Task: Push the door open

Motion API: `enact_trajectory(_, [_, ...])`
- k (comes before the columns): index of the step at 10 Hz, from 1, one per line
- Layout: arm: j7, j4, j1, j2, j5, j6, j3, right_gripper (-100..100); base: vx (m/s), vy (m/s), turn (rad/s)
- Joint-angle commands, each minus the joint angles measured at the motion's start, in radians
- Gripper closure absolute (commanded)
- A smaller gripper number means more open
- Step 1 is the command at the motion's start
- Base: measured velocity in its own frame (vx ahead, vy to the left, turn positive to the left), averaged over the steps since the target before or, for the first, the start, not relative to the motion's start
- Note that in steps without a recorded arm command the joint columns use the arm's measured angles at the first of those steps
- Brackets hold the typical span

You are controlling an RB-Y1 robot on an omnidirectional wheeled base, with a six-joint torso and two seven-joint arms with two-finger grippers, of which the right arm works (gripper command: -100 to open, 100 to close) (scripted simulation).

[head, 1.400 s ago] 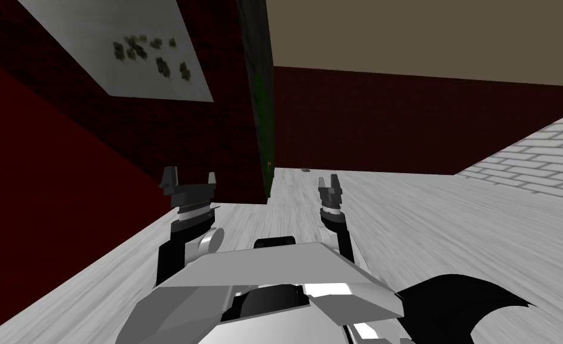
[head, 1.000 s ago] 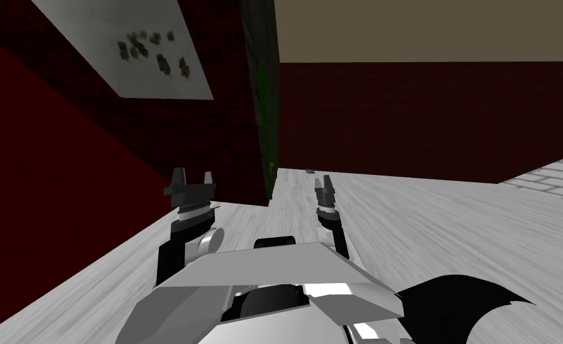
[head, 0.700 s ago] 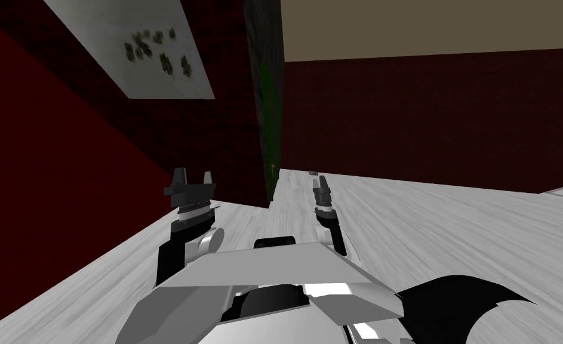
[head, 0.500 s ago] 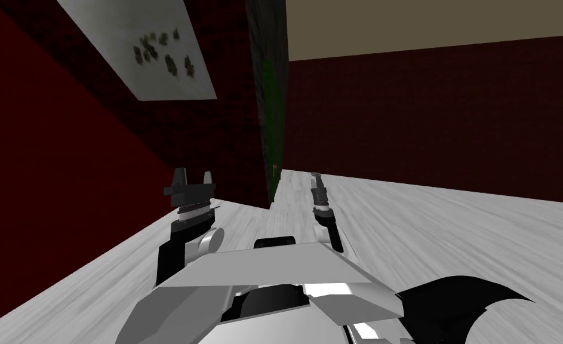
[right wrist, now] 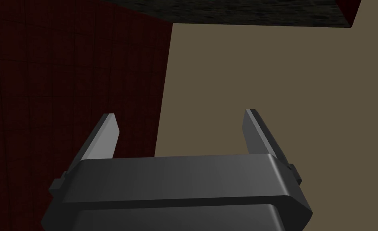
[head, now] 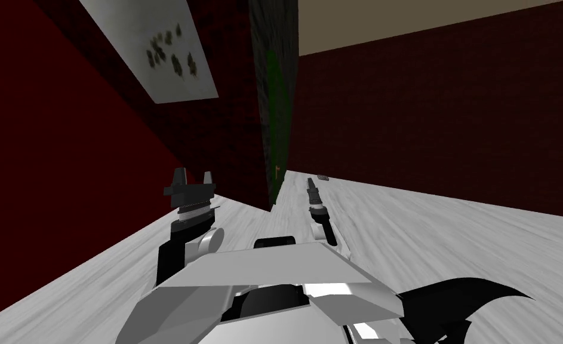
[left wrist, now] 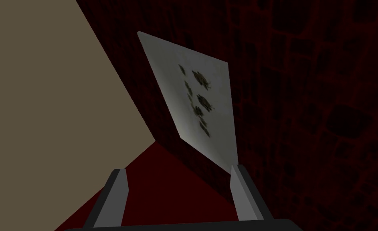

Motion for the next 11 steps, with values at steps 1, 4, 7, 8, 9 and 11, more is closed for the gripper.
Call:
enact_trajectory(1, [0.034,0.037,-0.015,-0.012,0.015,-0.001,0.012,-100,0.106,-0.136,0.235])
enact_trajectory(4, [0.081,0.092,-0.044,-0.03,0.035,0.005,0.028,-100,0.115,-0.108,0.202])
enact_trajectory(7, [0.131,0.15,-0.075,-0.049,0.057,0.011,0.045,-100,0.098,-0.12,0.182])
enact_trajectory(8, [0.143,0.165,-0.083,-0.054,0.062,0.013,0.049,-100,0.093,-0.108,0.155])
enact_trajectory(9, [0.156,0.179,-0.091,-0.059,0.068,0.014,0.053,-100,0.08,-0.096,0.141])
enact_trajectory(11, [0.194,0.224,-0.115,-0.073,0.084,0.019,0.066,-100,0.072,-0.106,0.185])
